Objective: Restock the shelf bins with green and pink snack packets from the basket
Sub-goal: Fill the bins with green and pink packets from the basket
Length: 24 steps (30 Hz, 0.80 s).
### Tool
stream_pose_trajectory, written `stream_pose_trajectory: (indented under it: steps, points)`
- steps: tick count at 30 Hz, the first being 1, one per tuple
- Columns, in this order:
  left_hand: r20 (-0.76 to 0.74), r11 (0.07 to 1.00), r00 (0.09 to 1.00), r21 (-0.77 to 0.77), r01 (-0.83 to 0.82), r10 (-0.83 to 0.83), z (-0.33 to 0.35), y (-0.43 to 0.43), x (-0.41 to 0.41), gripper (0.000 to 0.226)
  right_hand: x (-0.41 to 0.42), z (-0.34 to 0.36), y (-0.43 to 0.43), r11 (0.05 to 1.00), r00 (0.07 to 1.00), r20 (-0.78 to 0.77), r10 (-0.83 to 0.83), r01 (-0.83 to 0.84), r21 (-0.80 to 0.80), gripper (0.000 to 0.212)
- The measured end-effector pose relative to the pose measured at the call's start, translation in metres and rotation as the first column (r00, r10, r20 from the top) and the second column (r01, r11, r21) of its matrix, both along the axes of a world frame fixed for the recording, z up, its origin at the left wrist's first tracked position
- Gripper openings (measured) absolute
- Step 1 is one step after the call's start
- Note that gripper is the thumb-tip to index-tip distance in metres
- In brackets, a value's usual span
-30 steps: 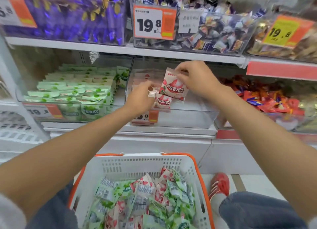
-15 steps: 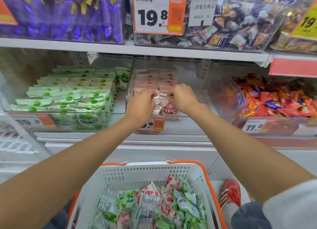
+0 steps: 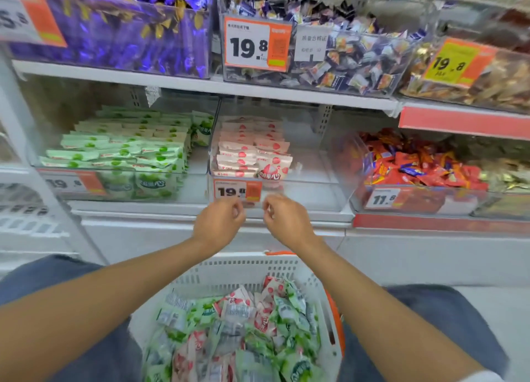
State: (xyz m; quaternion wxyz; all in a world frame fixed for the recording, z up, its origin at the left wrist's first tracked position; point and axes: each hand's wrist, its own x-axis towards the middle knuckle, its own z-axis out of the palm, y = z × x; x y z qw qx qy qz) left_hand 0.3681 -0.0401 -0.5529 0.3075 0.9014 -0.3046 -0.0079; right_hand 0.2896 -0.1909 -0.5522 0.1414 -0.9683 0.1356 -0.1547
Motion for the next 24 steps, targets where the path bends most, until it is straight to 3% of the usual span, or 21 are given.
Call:
stream_pose_trajectory:
  steps: [3,7,12,17,21,24]
  points:
    - [-0.227,0.959,0.974,0.273,0.079,-0.016,-0.049,0.029,-0.005,0.015,-0.023,-0.056,0.011,0.99,0.938,-0.344,0.039,0.009,0.137,0.019]
    - [-0.362,0.897,0.932,0.412,0.161,-0.001,-0.102,0.059,-0.003,0.028,-0.04,-0.137,0.023,0.958,0.8,-0.595,0.082,0.102,0.269,0.017]
    - [-0.521,0.864,0.85,0.46,0.205,0.076,-0.154,0.07,0.01,0.019,-0.018,-0.215,0.046,0.933,0.667,-0.73,0.147,0.151,0.326,0.022]
    - [-0.528,0.849,0.846,0.478,0.226,0.072,-0.161,0.061,0.006,0.019,-0.009,-0.283,0.054,0.953,0.575,-0.799,0.177,0.101,0.284,0.035]
    - [-0.508,0.853,0.855,0.487,0.185,0.105,-0.169,0.061,0.005,0.012,-0.008,-0.28,0.055,0.945,0.683,-0.717,0.138,0.126,0.302,0.012]
    - [-0.489,0.829,0.861,0.534,0.167,0.141,-0.169,0.064,0.005,0.032,0.005,-0.245,0.047,0.894,0.782,-0.604,0.155,0.149,0.422,0.023]
